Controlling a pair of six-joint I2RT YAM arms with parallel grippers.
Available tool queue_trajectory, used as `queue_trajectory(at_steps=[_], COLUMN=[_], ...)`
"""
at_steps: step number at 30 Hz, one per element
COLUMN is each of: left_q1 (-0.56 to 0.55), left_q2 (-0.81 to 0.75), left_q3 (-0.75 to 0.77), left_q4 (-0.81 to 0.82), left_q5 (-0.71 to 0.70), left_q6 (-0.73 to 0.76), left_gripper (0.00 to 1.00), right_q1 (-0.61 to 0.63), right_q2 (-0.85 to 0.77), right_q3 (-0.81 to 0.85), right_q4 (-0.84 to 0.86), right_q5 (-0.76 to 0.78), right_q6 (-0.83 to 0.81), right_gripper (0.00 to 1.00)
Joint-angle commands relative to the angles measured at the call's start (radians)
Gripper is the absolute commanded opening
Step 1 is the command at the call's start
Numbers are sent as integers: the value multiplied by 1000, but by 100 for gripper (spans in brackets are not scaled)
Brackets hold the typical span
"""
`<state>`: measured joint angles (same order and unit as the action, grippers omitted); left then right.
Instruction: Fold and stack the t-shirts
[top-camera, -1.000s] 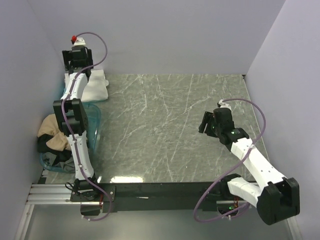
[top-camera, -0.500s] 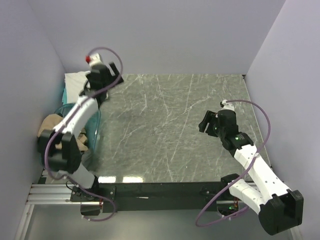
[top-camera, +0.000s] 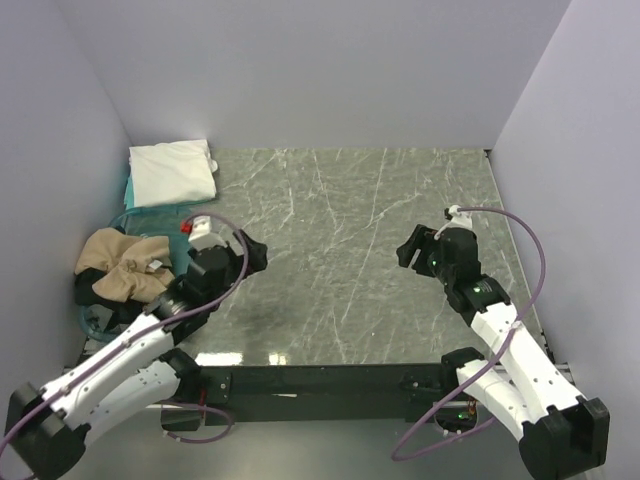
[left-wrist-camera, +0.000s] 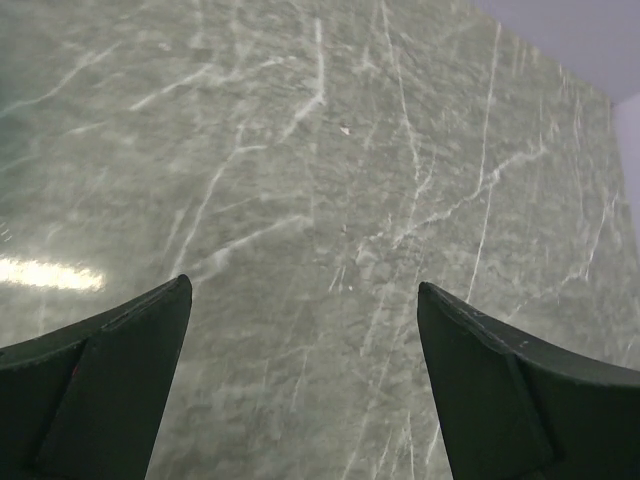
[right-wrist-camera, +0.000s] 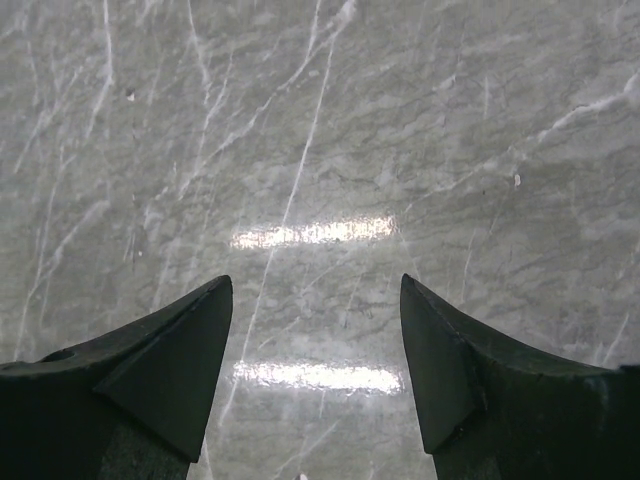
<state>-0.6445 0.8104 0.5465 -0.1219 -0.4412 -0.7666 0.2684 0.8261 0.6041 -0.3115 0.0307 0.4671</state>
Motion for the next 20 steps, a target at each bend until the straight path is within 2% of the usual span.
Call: queue_trajectory(at_steps=[1, 5, 8, 14, 20], left_q1=[-14, -14, -14, -14, -14], left_q2=[-108, -246, -281, -232, -214], left_q3=[-32, -69, -76, -40, -25], left_q4=[-157, -162, -173, -205, -232], left_q5=[-137, -162, -182, -211, -212], left_q6=[-132, -126, -134, -128, -133], left_gripper=[99, 99, 99, 99, 100], right_q1=[-5, -6, -5, -6, -5], right_q2=[-31, -35, -18, 1, -62], right_q3=[-13, -27, -24, -30, -76], right_q4=[71, 83, 77, 81, 123], right_q5=[15, 34, 44, 64, 87], right_q6=[19, 30, 41, 59, 62], right_gripper=[75, 75, 75, 75, 75])
